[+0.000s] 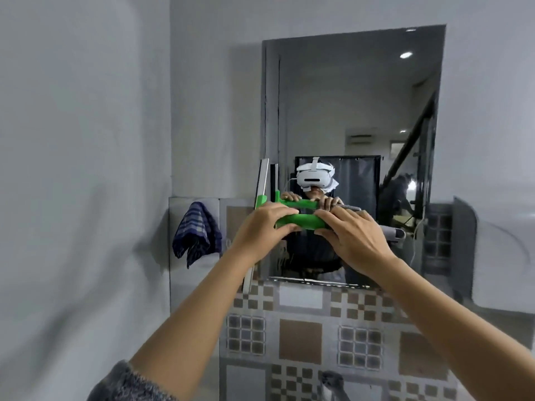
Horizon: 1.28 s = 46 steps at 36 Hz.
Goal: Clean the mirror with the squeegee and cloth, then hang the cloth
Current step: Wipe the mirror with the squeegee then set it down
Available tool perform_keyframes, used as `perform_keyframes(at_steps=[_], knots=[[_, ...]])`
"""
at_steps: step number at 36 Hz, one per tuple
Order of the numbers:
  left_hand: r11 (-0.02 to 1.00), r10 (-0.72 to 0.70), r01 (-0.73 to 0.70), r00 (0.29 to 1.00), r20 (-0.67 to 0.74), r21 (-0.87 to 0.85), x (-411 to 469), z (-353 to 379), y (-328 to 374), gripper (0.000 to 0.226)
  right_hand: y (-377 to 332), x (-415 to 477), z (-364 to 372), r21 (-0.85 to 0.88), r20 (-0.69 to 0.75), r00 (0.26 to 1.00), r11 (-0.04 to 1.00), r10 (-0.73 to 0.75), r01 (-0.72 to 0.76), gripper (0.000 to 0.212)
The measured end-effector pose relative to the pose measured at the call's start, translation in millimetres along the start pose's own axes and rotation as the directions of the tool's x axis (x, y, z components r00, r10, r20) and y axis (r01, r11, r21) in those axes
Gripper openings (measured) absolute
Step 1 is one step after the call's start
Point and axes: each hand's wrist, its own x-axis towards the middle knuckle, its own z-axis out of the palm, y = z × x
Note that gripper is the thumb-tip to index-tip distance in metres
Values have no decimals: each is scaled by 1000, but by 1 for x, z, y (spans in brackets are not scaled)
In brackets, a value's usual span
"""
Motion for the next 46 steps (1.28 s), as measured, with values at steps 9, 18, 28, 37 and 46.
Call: perform_keyframes(at_steps=[9, 18, 28, 37, 46], knots=[[997, -51, 73, 904, -424, 36, 88, 2, 2, 47, 45, 87, -29, -99, -158, 981, 987, 110, -126, 30], [936, -352, 314, 798, -490, -161, 92, 29, -56, 55, 74, 175, -43, -157, -185, 977, 979, 102, -131, 43], [944, -323, 330, 904, -279, -20, 74, 84, -102, 64, 72, 237, -39, -195, -222, 975, 978, 26, -70, 44], [951, -308, 304, 924, -228, -56, 75, 95, -109, 81, 70, 259, -33, -211, -226, 974, 975, 23, -72, 46], [954, -299, 297, 922, -244, -47, 73, 90, -99, 73, 79, 253, -35, -237, -245, 969, 969, 12, -72, 45]])
